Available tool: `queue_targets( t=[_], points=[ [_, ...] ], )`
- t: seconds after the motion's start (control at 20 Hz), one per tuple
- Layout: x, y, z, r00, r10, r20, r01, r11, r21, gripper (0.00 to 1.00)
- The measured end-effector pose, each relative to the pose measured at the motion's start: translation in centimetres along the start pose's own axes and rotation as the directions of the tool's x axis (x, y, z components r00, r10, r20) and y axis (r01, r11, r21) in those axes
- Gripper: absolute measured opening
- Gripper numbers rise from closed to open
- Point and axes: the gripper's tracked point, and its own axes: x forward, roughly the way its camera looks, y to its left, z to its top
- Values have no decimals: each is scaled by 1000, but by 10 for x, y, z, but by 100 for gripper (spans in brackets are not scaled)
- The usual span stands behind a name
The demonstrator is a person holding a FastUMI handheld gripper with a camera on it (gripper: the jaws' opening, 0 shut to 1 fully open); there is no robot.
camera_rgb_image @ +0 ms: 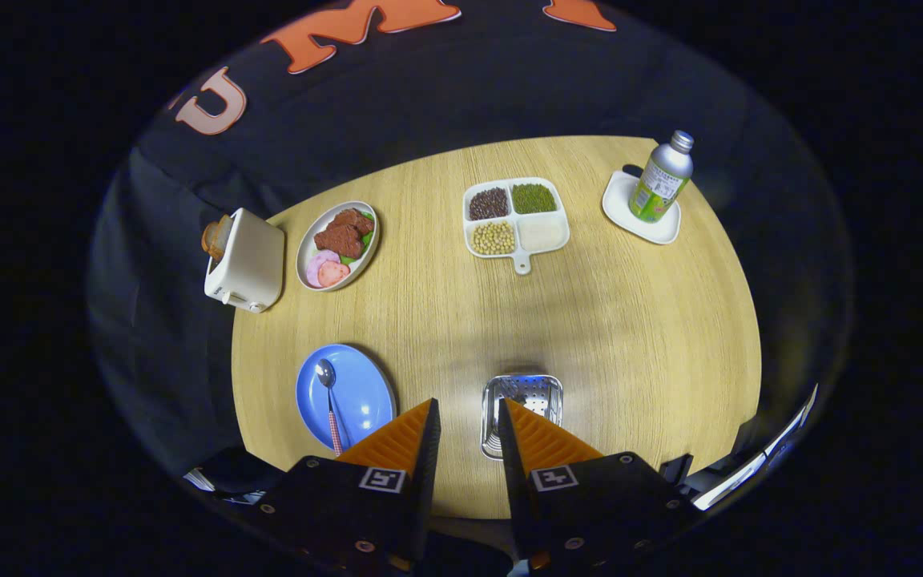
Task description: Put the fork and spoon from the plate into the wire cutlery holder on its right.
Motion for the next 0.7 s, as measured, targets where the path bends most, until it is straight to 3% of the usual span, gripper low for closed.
queue_targets(
  t=[0.1,0.3,0.5,0.7],
  points=[
    [-5,10,14,993,0,120,3,1000,-22,56],
    [-16,28,30,943,-14,332,33,998,-51,71],
    [-31,51,39,855,-16,518,74,993,-92,83],
    [-38,87,37,764,32,644,84,985,-148,86]
  ],
)
